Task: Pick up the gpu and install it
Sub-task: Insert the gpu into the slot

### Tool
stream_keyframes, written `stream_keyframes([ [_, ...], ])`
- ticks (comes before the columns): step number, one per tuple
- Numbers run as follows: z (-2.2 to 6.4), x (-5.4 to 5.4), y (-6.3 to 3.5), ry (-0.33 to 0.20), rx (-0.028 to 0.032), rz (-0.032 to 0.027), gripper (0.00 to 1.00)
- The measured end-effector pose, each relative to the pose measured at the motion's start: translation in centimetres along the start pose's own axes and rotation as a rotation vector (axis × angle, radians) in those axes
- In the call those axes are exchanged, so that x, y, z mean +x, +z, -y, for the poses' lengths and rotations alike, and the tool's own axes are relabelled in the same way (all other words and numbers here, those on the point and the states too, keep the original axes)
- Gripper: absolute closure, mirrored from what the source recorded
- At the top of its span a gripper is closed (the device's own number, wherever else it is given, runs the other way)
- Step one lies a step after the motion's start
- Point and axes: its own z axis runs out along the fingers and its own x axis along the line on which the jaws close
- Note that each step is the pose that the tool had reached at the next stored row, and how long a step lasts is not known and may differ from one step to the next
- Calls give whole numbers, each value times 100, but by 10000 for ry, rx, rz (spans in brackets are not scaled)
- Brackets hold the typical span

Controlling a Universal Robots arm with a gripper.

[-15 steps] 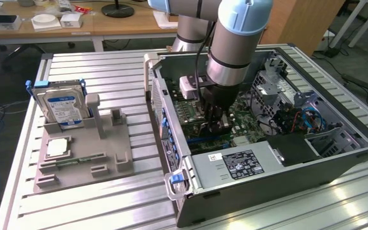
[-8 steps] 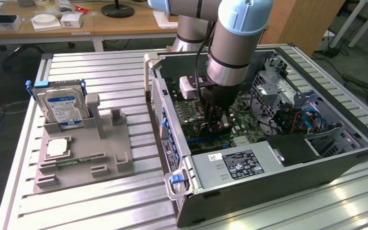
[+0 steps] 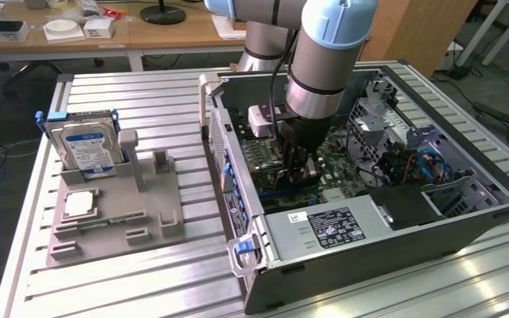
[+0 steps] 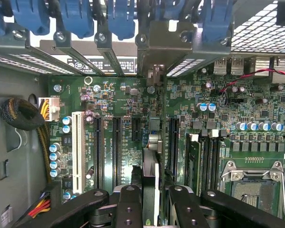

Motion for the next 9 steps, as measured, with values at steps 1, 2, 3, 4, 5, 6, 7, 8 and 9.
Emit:
stream_keyframes([
  [1,0,0,0,0,0,0,73],
  [2,0,0,0,0,1,0,73],
  [3,0,0,0,0,0,0,73],
  [4,0,-1,0,0,0,1,73],
  [5,1,-3,1,-2,2,3,73],
  [6,0,-5,2,-3,2,3,73],
  [7,-2,-5,1,-4,1,2,73],
  [8,-2,-5,1,-7,1,2,73],
  [9,-3,-5,1,-9,1,1,73],
])
